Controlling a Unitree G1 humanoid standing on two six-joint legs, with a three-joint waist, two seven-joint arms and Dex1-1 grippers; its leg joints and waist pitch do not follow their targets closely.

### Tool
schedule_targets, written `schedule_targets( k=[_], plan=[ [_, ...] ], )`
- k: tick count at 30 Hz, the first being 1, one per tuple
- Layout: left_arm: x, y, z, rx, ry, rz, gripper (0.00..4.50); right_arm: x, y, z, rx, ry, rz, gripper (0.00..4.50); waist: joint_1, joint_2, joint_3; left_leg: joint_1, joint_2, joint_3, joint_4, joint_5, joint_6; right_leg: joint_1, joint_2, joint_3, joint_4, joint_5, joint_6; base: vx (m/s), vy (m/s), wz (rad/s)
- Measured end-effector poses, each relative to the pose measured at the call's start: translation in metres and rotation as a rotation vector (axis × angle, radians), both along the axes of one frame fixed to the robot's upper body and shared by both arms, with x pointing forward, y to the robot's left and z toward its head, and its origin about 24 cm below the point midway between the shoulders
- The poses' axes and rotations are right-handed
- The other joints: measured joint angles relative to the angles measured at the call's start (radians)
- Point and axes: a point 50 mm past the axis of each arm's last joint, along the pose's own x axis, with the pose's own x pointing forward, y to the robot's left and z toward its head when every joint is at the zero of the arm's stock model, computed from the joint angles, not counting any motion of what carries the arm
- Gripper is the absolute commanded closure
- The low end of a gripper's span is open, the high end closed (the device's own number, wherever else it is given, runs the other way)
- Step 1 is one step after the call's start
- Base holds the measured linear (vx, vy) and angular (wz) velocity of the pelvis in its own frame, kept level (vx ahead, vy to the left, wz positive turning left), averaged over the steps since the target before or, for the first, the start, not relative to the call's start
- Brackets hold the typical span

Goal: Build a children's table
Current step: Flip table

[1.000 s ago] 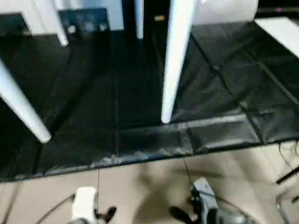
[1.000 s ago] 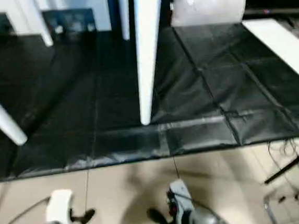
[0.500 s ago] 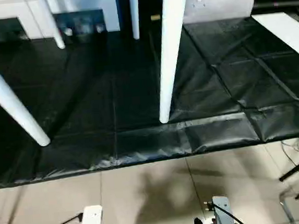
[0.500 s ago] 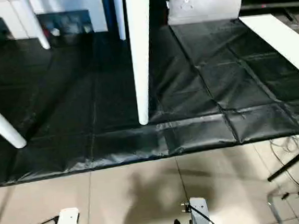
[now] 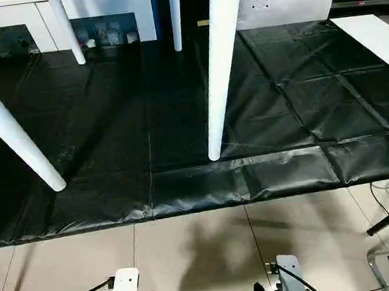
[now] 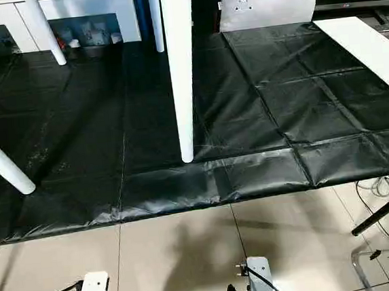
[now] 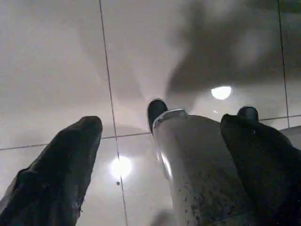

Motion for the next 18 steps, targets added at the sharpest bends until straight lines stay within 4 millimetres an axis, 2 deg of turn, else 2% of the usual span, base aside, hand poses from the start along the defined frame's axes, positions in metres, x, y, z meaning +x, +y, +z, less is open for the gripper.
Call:
schedule_targets(
  k=[18],
  plan=[
    [0.0000,-0.0001,0.0000,0.000,0.000,0.000,0.01,0.0002,0.0000,0.0001,0.000,-0.001,0.000,0.00,0.000,0.000,0.000,0.000,0.000,0.002,-0.007,0.000,0.000,-0.002,0.000,0.000,-0.004,-0.003,0.002,0.000,0.000,0.00]
  ],
)
